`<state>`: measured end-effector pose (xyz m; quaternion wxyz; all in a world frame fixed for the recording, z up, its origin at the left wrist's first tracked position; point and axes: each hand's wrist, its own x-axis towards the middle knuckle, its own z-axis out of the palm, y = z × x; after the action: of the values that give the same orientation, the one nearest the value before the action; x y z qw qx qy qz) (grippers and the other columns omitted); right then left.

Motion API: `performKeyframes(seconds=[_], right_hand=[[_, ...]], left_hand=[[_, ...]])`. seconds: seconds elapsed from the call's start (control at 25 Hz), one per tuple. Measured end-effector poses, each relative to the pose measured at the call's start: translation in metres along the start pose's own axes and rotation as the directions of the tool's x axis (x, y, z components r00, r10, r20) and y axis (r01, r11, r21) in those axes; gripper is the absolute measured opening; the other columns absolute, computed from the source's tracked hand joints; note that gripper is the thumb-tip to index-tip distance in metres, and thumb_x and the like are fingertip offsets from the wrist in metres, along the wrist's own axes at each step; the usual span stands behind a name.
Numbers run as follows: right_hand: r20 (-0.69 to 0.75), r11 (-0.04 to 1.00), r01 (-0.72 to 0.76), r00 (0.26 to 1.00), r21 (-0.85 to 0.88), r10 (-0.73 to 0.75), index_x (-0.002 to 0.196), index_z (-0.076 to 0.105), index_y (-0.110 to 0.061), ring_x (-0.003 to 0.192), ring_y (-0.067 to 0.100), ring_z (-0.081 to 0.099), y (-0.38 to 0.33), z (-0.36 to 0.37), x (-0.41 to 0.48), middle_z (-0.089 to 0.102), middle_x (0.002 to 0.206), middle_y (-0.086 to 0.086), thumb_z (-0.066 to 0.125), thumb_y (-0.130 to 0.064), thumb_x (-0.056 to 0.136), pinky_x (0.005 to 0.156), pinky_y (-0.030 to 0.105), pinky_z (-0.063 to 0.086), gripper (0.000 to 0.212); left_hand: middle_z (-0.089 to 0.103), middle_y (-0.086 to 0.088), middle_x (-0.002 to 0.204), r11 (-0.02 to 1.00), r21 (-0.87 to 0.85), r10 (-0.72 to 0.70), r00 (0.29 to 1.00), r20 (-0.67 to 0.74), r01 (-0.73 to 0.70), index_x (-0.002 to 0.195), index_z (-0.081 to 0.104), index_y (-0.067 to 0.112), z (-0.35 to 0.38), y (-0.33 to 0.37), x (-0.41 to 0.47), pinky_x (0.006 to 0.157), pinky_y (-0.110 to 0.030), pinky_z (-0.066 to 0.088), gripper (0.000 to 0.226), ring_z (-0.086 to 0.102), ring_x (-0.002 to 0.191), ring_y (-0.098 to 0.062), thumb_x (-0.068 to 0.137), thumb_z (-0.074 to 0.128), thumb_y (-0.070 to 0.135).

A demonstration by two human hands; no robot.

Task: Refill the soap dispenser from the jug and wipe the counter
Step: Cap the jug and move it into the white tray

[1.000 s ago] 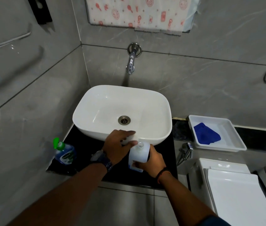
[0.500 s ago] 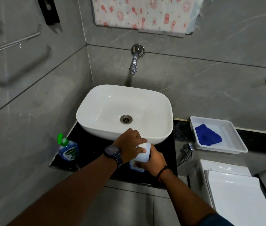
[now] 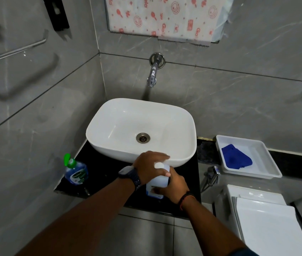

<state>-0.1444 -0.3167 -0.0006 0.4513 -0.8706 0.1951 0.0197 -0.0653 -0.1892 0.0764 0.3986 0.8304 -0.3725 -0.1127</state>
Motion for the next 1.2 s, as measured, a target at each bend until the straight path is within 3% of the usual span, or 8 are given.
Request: performKeyframes(seconds=[0.12,0.24,0.4,0.52,0.68,1.0,1.08,1.2], right_hand=[[-0.037,0.998,-0.019,0.999,0.052,0.021,0.127,0.047,-0.031,0.110,0.018,0.058,0.004,-0.005,-0.001,0.060,0.121,-0.003,0.087,-0.037,0.053,0.087,0.026,0.048,0.085],[-0.018,0.999,-0.023,1.000,0.037,0.024,0.124,0.048,-0.033,0.110,0.018,0.057,0.006,-0.009,0.000,0.061,0.121,-0.004,0.088,-0.037,0.050,0.089,0.026,0.047,0.085],[0.007,1.000,-0.005,1.000,0.022,0.005,0.127,0.047,-0.031,0.112,0.017,0.058,0.006,-0.009,0.003,0.061,0.123,-0.003,0.084,-0.042,0.060,0.088,0.021,0.044,0.078],[0.002,1.000,-0.008,1.000,0.001,0.008,0.131,0.045,-0.033,0.110,0.014,0.057,0.008,-0.010,0.004,0.060,0.124,-0.004,0.084,-0.040,0.059,0.086,0.018,0.041,0.082],[0.019,1.000,-0.015,1.000,0.006,0.015,0.127,0.048,-0.034,0.098,0.007,0.053,0.009,-0.012,0.006,0.061,0.119,-0.005,0.088,-0.037,0.051,0.082,0.019,0.042,0.086],[0.105,1.000,0.027,0.994,0.008,-0.028,0.128,0.047,-0.029,0.104,0.012,0.054,0.010,-0.020,0.017,0.060,0.119,-0.004,0.088,-0.023,0.055,0.088,0.022,0.044,0.084],[0.128,0.999,0.026,0.991,0.046,-0.032,0.129,0.047,-0.030,0.106,0.011,0.054,0.012,-0.023,0.017,0.059,0.120,-0.006,0.088,-0.018,0.055,0.086,0.019,0.044,0.086],[0.142,0.991,0.024,0.989,0.135,-0.043,0.126,0.050,-0.031,0.112,0.011,0.054,0.016,-0.030,0.013,0.059,0.122,-0.007,0.088,-0.008,0.053,0.083,0.016,0.044,0.086]], left_hand=[[0.066,-0.007,0.112,0.991,-0.054,-0.129,0.978,-0.163,0.121,0.105,0.069,0.012,-0.016,-0.018,-0.004,0.093,-0.032,0.045,0.040,0.060,0.102,-0.021,0.066,0.080,0.011],[0.071,-0.008,0.093,0.995,0.044,-0.068,0.952,-0.299,0.085,0.091,0.073,0.010,-0.017,-0.024,-0.013,0.079,-0.035,0.052,0.018,0.064,0.083,-0.023,0.073,0.073,0.011],[0.066,0.001,0.088,0.984,0.170,-0.039,0.998,-0.047,0.047,0.088,0.070,0.020,0.002,-0.003,-0.008,0.071,-0.024,0.041,0.043,0.054,0.078,-0.013,0.059,0.080,0.050],[0.065,-0.007,0.098,0.986,0.167,-0.014,1.000,0.015,0.011,0.103,0.068,0.015,0.007,0.000,0.001,0.080,-0.031,0.044,0.039,0.056,0.090,-0.022,0.069,0.077,0.033],[0.060,-0.007,0.114,0.976,0.201,0.056,0.985,0.162,-0.089,0.115,0.063,0.015,0.006,-0.008,0.005,0.083,-0.025,0.036,0.036,0.051,0.101,-0.024,0.079,0.067,0.014],[0.062,-0.004,0.119,0.855,0.371,0.210,0.897,0.390,-0.362,0.111,0.063,0.019,-0.013,-0.009,0.025,0.084,-0.036,0.040,0.030,0.052,0.105,-0.028,0.081,0.062,0.013],[0.062,-0.005,0.119,0.908,0.305,0.185,0.927,0.325,-0.288,0.116,0.062,0.020,-0.011,-0.011,0.022,0.089,-0.038,0.041,0.039,0.050,0.108,-0.026,0.078,0.068,0.020],[0.047,-0.001,0.133,0.981,0.191,-0.017,0.986,0.166,-0.015,0.138,0.038,0.028,0.001,-0.027,0.000,0.104,-0.034,0.034,0.097,0.039,0.121,-0.018,0.054,0.085,0.039]])
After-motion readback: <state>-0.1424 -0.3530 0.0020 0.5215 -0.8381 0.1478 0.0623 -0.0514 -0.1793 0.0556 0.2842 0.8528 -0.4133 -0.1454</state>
